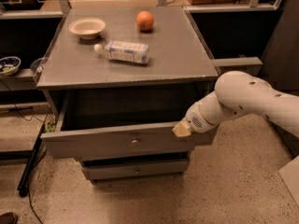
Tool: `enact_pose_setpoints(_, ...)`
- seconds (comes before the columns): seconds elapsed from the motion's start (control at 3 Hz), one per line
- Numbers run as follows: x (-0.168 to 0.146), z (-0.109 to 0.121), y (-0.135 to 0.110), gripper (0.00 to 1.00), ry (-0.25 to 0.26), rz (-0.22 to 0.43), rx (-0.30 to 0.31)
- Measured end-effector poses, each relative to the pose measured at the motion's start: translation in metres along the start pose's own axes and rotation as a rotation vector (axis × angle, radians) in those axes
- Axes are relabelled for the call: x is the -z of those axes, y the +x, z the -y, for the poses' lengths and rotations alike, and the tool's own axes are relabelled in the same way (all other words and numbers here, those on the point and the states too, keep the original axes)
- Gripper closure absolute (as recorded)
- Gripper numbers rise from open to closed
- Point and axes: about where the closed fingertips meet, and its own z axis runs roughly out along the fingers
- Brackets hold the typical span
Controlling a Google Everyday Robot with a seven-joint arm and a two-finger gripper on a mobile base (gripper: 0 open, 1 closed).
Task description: Close top drawer
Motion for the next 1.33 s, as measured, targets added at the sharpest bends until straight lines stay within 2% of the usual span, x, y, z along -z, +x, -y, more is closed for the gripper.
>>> enact_pose_setpoints(0.33,0.0,0.0,0.0,1.0,0.0,0.0,0.0)
enact_pose_setpoints(1.0,-0.013,-0.011,0.048,1.0,-0.011,-0.047,-0.072)
enact_pose_setpoints(1.33,-0.013,-0.011,0.049,1.0,-0.012,-0.049,-0.072)
